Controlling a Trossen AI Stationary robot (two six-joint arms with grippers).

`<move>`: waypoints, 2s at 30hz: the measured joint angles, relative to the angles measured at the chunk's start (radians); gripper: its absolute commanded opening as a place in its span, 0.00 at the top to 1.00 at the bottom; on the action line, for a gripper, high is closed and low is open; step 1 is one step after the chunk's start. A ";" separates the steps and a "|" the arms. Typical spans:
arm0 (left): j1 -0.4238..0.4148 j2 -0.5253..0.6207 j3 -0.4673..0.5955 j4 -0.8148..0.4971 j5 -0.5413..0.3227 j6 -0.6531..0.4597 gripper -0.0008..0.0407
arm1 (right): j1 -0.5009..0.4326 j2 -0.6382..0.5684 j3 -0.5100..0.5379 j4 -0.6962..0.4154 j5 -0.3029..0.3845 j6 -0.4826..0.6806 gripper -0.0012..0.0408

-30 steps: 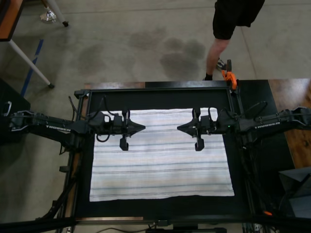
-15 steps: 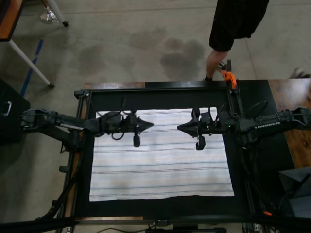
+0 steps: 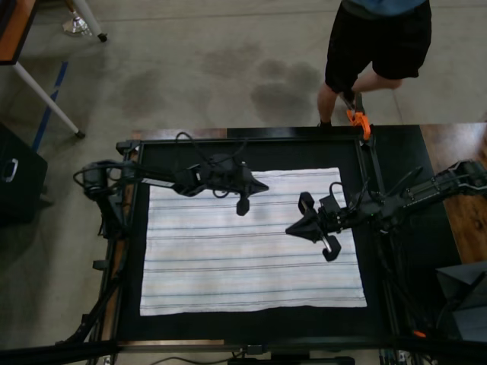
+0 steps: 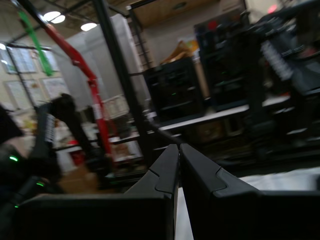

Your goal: Fold the towel

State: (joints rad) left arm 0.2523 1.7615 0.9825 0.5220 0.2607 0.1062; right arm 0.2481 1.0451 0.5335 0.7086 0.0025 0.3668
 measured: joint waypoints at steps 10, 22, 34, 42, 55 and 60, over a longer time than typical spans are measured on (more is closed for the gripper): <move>-0.001 0.210 0.265 -0.023 0.059 0.036 0.98 | 0.068 0.000 0.000 0.001 0.034 0.020 0.97; 0.010 0.421 0.651 -0.336 0.055 0.122 0.98 | 0.068 0.000 0.000 0.004 0.036 0.006 0.97; 0.045 0.591 0.834 -0.369 0.050 0.116 0.98 | 0.068 0.000 0.000 0.002 0.036 0.006 0.97; 0.063 0.662 0.979 -0.567 0.045 0.098 0.98 | 0.068 0.000 0.000 -0.012 0.036 0.008 0.97; 0.114 0.372 0.679 -0.615 0.075 0.164 0.98 | 0.058 0.004 0.000 -0.226 0.170 0.082 0.97; 0.129 0.225 0.490 -0.519 0.066 0.144 0.98 | 0.055 0.003 -0.003 -0.230 0.214 0.084 0.97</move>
State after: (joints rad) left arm 0.3809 1.9869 1.4723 0.0029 0.3271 0.2501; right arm 0.3027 1.0481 0.5301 0.4786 0.2165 0.4511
